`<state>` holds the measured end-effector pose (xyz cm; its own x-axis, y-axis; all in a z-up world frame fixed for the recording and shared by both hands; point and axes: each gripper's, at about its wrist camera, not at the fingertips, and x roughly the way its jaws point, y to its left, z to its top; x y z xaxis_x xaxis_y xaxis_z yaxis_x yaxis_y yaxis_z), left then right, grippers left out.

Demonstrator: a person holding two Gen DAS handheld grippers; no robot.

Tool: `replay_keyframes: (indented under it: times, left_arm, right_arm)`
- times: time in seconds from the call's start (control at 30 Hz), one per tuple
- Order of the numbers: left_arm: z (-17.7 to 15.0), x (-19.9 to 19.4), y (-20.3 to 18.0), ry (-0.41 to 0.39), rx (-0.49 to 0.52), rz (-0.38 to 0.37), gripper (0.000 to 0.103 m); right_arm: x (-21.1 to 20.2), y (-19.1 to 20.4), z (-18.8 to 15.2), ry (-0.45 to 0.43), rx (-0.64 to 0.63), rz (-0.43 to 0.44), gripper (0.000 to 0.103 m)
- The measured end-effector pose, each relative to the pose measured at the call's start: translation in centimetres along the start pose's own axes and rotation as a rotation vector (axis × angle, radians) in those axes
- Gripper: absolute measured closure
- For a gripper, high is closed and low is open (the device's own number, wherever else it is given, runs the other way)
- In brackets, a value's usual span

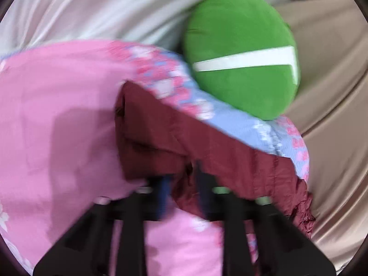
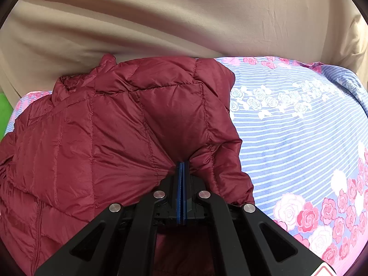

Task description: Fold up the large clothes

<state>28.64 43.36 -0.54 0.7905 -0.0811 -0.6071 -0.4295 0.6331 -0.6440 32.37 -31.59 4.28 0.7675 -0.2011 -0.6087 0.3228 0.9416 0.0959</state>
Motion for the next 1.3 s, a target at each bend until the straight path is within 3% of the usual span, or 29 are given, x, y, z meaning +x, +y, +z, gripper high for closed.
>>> replay_keyframes:
  times: [0.1,0.2,0.3,0.43,0.53,0.63,0.67,0.73,0.83,0.87,0.9,0.97,1.0,1.07,1.17,1.3]
  left_arm:
    - [0.0,-1.1,-7.0,-0.042,0.126,-0.064,0.099]
    - [-2.2,-2.7,-17.6,-0.077,0.34,-0.158,0.099]
    - [-7.5,-3.4,-28.6,-0.056,0.539,-0.287,0.099]
    - [-19.0,-2.3,-40.6,0.057,0.743,-0.463,0.099]
    - [-28.6,0.7,-45.1,0.199,0.846,-0.498,0.097]
    - [-37.7,5.7,-45.5,0.338,0.94,-0.392,0.084]
    - [-39.5,7.1,-44.9,0.359,0.951,-0.347,0.075]
    - [-41.3,9.6,-43.1,0.382,0.93,-0.312,0.074]
    - [-40.3,8.8,-41.5,0.37,0.904,-0.364,0.07]
    - [-39.2,8.4,-40.9,0.366,0.899,-0.369,0.059]
    - [-38.4,7.5,-40.4,0.351,0.894,-0.376,0.04]
    - [-36.1,5.0,-39.2,0.274,0.884,-0.38,0.015]
    - [-34.7,4.0,-38.7,0.237,0.874,-0.389,0.01]
    - [-31.6,2.6,-37.4,0.208,0.856,-0.415,0.01]
    - [-27.2,1.4,-34.0,0.172,0.817,-0.369,0.008]
    - [-22.5,3.2,-28.5,0.211,0.701,-0.251,0.008]
  right_arm:
    - [0.0,0.0,0.0,0.0,0.001,0.001,0.103]
    - [0.0,0.1,0.0,0.0,-0.004,-0.003,0.103]
    - [0.1,0.2,0.1,0.0,-0.003,0.001,0.103]
    - [0.1,-0.1,0.1,-0.001,0.011,0.015,0.103]
    - [0.0,-0.5,0.0,-0.001,0.027,0.034,0.103]
    - [0.0,-1.1,-0.1,-0.002,0.052,0.063,0.103]
    - [0.0,-1.3,-0.1,-0.001,0.063,0.075,0.103]
    - [0.0,-1.9,-0.1,-0.001,0.088,0.104,0.103]
    - [0.0,-2.9,-0.3,0.002,0.126,0.156,0.103]
    - [0.0,-3.1,-0.3,0.002,0.133,0.167,0.102]
    - [-0.1,-3.2,-0.3,-0.002,0.138,0.179,0.102]
    - [-0.5,-3.1,-0.4,-0.015,0.126,0.189,0.089]
    - [-0.7,-3.0,-0.3,-0.021,0.117,0.192,0.084]
    - [-1.7,-2.1,-0.3,-0.051,0.07,0.186,0.048]
    - [-4.5,-0.8,-0.7,-0.12,0.01,0.132,0.033]
    - [-6.3,0.4,-0.4,-0.046,0.03,0.275,0.026]
